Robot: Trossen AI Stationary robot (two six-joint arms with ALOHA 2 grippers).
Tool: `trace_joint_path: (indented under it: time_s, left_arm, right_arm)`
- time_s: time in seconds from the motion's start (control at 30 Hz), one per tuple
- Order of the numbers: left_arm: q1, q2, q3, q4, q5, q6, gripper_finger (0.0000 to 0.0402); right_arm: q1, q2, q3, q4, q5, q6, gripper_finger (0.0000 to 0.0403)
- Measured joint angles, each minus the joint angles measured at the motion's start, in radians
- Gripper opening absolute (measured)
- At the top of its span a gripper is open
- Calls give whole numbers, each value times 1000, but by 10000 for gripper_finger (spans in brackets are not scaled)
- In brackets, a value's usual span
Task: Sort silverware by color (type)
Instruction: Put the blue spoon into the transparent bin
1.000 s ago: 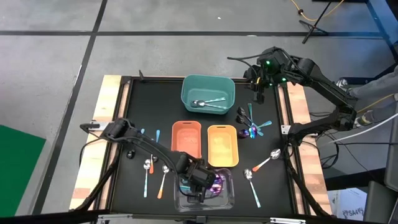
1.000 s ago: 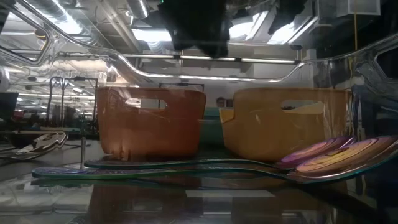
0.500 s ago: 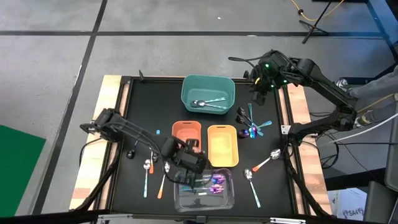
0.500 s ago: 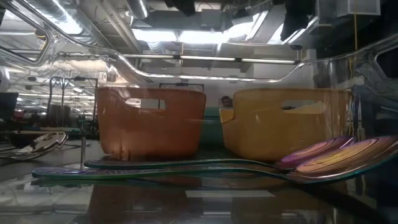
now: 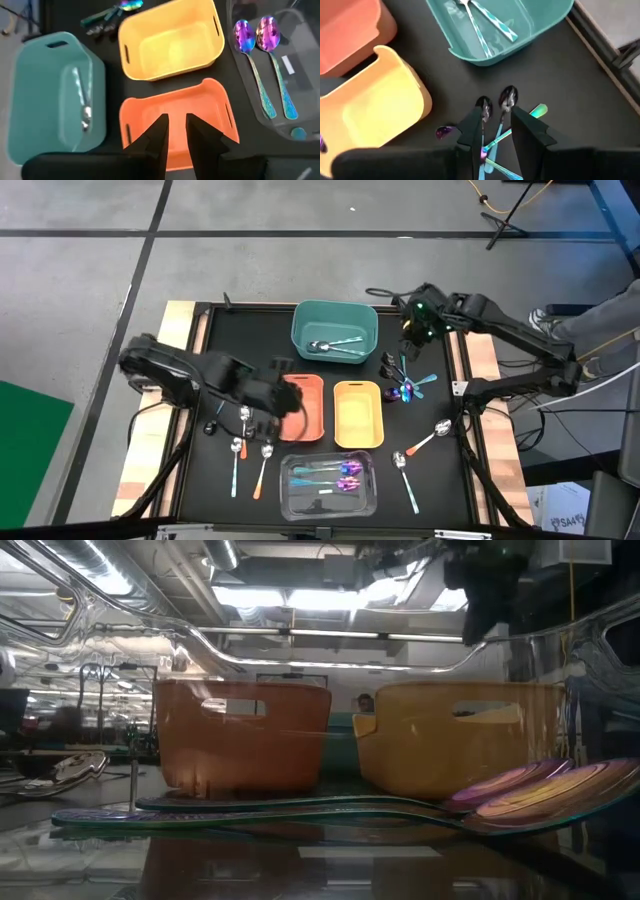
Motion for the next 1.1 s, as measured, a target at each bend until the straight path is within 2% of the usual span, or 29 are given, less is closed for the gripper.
trace_joint_path:
  time_s: [0.1, 0.23, 0.47, 0.67, 0.87, 1.1]
  left_arm:
    - [6, -90, -78, 23, -4, 0, 59]
    - [11, -213, -245, 107, -8, -7, 59]
    - [11, -433, -592, 345, -24, -26, 59]
    - [11, -570, -817, 522, -26, -59, 59]
    - [11, -632, -951, 654, -45, -60, 59]
    - [24, -635, -992, 696, -49, -60, 59]
  right_arm:
    - [0, -5, -65, 30, 75, 45, 90]
    - [0, -1, -143, 65, 186, 120, 90]
    - [0, 0, -286, 167, 195, 201, 90]
    - [0, 0, -404, 259, 182, 260, 90]
    - [0, 0, -508, 356, 146, 325, 90]
    - [0, 0, -615, 477, 142, 385, 90]
